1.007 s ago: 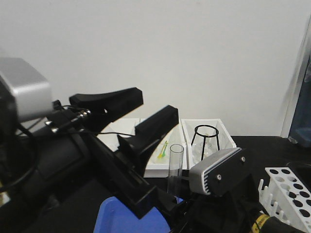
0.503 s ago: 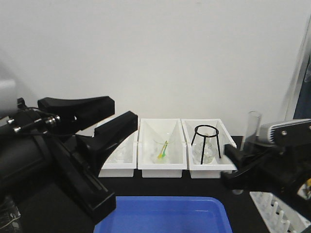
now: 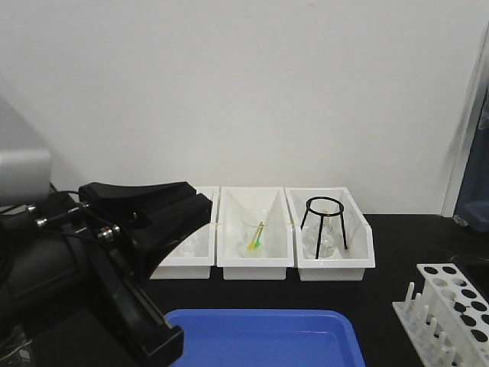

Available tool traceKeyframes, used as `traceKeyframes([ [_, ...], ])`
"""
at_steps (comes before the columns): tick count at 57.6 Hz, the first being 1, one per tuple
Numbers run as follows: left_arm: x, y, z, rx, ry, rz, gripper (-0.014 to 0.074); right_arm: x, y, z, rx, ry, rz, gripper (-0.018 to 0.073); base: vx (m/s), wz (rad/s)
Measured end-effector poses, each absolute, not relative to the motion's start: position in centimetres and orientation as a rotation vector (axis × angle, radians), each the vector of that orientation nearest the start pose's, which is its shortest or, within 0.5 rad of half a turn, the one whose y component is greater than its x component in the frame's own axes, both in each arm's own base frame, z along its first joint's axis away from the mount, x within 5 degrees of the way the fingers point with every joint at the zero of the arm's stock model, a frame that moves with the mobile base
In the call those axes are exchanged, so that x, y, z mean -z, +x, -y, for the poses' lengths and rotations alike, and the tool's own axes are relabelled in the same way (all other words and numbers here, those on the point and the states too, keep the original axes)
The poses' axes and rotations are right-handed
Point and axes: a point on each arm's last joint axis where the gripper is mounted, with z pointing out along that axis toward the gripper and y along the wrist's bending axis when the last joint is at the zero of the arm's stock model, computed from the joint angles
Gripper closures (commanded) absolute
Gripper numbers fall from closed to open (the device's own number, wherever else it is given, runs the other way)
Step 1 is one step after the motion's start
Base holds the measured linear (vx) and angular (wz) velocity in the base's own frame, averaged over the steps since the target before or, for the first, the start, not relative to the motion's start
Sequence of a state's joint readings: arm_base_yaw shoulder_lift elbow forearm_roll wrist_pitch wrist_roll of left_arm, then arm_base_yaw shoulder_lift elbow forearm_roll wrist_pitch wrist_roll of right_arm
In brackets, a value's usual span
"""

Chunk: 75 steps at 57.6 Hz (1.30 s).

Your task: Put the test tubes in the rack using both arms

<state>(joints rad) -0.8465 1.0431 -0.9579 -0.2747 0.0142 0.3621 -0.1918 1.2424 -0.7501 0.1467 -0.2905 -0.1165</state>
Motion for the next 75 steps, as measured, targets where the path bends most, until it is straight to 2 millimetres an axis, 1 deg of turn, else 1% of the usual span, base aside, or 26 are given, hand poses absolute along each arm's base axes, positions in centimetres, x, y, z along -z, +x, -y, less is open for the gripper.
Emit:
traceKeyframes([
  [5,-40.6,15.4,17.5,0.594,0.743,-1.456,0.0614,-30.2,27.8,5.9,0.173,0.205,-1.701,0.0566,0.0,0.0],
  [15,-40.3,15.3,17.5,0.594,0.765,-1.484,0.0611,-27.5,29.7,6.0,0.193,0.128,-1.771,0.0566,0.0,0.0],
  [29,-40.3,15.3,17.5,0.593,0.768,-1.487,0.0611,-25.0,31.7,5.7,0.134,0.08,-1.754,0.0566,0.0,0.0],
  [44,-40.3,15.3,17.5,0.593,0.768,-1.487,0.0611,-23.4,32.8,5.5,0.057,0.087,-1.717,0.0566,0.0,0.0],
  [75,-40.1,15.2,17.6,0.594,0.778,-1.501,0.0611,-20.5,34.2,5.6,0.029,0.088,-1.708,0.0565,0.0,0.0],
])
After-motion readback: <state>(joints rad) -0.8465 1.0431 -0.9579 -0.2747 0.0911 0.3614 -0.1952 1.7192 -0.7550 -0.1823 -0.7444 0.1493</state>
